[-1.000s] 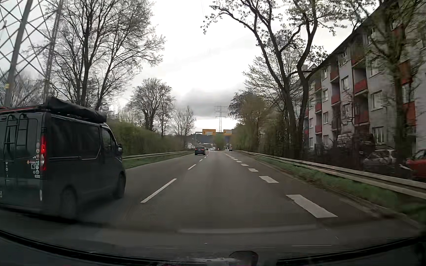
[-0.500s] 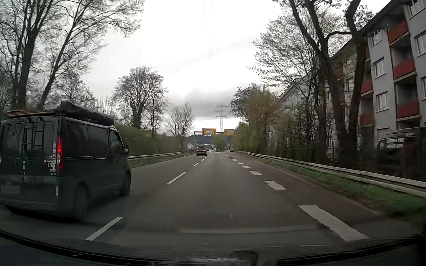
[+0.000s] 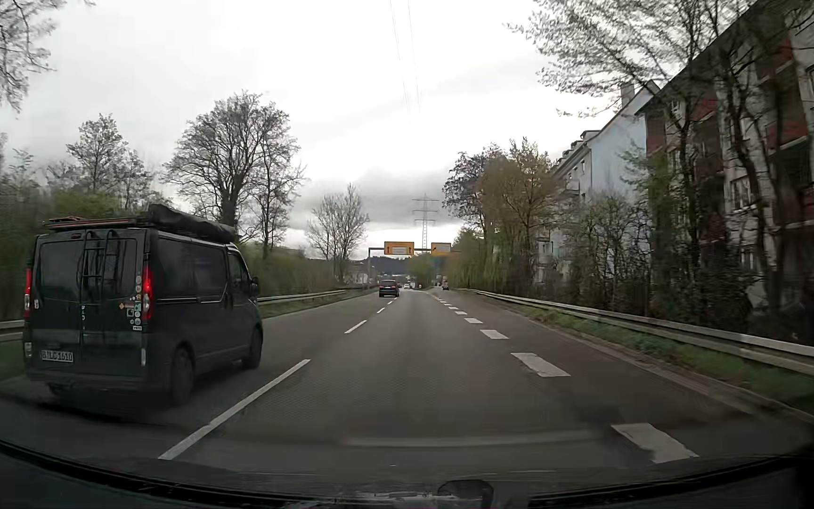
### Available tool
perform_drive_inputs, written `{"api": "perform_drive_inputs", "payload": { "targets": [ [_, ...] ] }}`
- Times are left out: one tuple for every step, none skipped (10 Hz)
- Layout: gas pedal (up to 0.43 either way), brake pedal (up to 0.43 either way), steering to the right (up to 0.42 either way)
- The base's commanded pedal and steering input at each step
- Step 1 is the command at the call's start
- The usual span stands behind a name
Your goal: Follow the waypoints while adhering to traffic rules and regulations
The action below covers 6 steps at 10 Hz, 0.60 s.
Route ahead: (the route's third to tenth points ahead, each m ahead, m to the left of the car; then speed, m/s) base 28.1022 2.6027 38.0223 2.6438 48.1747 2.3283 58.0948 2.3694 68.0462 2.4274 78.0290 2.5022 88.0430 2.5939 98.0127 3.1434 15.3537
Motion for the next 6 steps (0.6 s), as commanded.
{"api": "perform_drive_inputs", "payload": {
  "targets": [
    [0.157,0.000,0.001],
    [0.157,0.000,0.001],
    [0.157,0.000,0.001],
    [0.157,0.000,0.001],
    [0.157,0.000,0.001],
    [0.157,0.000,0.001]
  ]
}}
